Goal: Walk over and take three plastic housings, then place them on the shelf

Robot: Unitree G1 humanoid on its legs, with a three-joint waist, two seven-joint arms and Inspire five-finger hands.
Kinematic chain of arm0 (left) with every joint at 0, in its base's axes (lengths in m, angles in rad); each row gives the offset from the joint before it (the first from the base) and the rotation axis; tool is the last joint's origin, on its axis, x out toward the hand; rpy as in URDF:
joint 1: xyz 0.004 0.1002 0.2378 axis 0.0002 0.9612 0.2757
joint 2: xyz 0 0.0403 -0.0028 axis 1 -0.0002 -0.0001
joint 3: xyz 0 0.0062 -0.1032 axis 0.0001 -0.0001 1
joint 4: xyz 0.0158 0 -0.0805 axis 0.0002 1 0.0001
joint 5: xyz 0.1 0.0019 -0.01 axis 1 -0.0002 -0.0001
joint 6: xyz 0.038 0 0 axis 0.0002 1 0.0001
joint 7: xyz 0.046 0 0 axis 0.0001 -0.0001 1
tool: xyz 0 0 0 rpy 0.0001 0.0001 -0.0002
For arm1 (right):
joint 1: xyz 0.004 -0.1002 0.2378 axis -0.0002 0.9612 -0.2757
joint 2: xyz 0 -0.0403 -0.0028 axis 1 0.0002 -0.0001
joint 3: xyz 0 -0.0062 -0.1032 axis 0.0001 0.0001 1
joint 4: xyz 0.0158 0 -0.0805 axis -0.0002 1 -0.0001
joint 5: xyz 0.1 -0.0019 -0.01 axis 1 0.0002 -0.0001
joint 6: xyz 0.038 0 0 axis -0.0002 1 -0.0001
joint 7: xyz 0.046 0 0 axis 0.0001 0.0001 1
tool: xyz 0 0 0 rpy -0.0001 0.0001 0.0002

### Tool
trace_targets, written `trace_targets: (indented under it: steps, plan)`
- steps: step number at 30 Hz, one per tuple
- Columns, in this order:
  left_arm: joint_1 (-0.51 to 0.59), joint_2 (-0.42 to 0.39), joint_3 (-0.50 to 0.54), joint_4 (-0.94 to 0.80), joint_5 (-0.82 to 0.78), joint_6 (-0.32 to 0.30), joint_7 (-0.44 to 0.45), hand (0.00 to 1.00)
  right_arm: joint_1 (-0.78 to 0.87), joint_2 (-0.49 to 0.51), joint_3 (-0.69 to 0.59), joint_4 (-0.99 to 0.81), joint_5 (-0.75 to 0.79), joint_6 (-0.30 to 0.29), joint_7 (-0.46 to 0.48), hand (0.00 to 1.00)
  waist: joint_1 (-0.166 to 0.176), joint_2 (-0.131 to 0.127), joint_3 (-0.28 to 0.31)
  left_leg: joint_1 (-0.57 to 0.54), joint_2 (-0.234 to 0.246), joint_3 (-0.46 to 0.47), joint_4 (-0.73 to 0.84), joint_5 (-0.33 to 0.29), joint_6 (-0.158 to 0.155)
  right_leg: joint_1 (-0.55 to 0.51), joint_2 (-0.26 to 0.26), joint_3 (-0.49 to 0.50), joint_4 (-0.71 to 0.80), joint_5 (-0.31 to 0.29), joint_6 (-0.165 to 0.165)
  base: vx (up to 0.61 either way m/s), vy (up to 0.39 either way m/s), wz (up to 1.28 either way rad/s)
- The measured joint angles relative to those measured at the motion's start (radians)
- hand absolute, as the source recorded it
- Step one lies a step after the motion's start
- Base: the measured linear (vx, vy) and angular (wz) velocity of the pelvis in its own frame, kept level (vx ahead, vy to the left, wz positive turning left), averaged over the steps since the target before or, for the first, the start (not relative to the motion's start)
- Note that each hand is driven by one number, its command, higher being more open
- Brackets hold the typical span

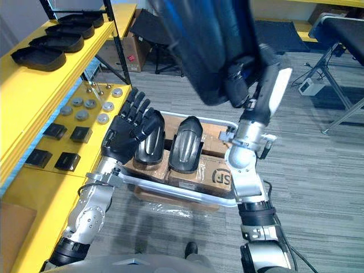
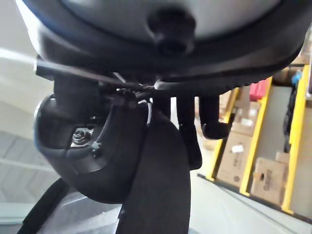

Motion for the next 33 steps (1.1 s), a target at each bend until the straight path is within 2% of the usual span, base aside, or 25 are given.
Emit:
trace_targets:
  steps: [6, 13, 20, 21, 24, 28, 33]
  plan:
    - [-0.007, 0.001, 0.001, -0.002, -0.048, 0.0, 0.008, 1.0, 0.044, 0.066, 0.092, 0.022, 0.001, -0.001, 0.034, 0.0, -0.001, 0.001, -0.001, 0.007, -0.009, 0.008, 0.0, -0.02, 0.008, -0.001, -0.012, 0.013, 0.0, 0.0, 0.001, -0.03, 0.045, -0.04]
    - [-0.007, -0.001, -0.023, -0.065, -0.092, 0.0, 0.04, 1.0, 0.088, 0.121, 0.246, 0.073, -0.014, -0.011, 0.113, 0.0, 0.004, -0.001, -0.003, -0.002, -0.038, -0.008, -0.004, -0.014, 0.017, -0.002, -0.032, 0.009, -0.007, 0.015, 0.014, -0.07, 0.028, 0.06]
    - [-0.01, -0.001, -0.041, -0.075, -0.092, -0.007, 0.132, 1.0, 0.116, 0.157, 0.3, 0.078, -0.009, -0.04, 0.13, 0.0, 0.0, -0.023, -0.02, -0.018, -0.041, -0.01, -0.024, -0.009, 0.026, -0.016, -0.03, 0.008, -0.037, 0.047, 0.01, -0.06, 0.0, -0.01]
    - [-0.01, -0.001, -0.042, -0.075, -0.092, -0.009, 0.142, 0.0, 0.118, 0.158, 0.31, 0.078, -0.008, -0.046, 0.133, 0.0, -0.001, -0.024, -0.021, -0.021, -0.041, -0.009, -0.025, -0.009, 0.027, -0.02, -0.029, 0.009, -0.037, 0.051, 0.009, -0.06, -0.007, -0.04]
    - [-0.011, -0.001, -0.053, -0.075, -0.087, -0.012, 0.168, 0.0, 0.13, 0.16, 0.321, 0.079, -0.006, -0.047, 0.134, 0.0, 0.0, -0.025, -0.022, -0.024, -0.042, -0.012, -0.025, -0.007, 0.029, -0.022, -0.03, 0.008, -0.037, 0.054, 0.009, -0.06, -0.002, 0.04]
    - [-0.011, -0.001, -0.075, -0.074, -0.055, -0.008, 0.211, 0.0, 0.151, 0.166, 0.334, 0.097, 0.032, -0.054, 0.126, 0.0, 0.0, -0.04, -0.037, -0.03, -0.048, -0.019, -0.026, -0.002, 0.029, -0.024, -0.03, 0.0, -0.037, 0.056, 0.007, -0.03, 0.0, 0.04]
    - [-0.011, -0.005, -0.057, -0.055, -0.037, -0.011, 0.281, 0.0, 0.153, 0.154, 0.351, 0.113, 0.02, -0.104, 0.107, 0.0, -0.001, -0.044, -0.044, -0.031, -0.05, -0.018, -0.027, 0.001, 0.03, -0.027, -0.031, 0.0, -0.037, 0.062, 0.004, -0.02, 0.003, -0.02]
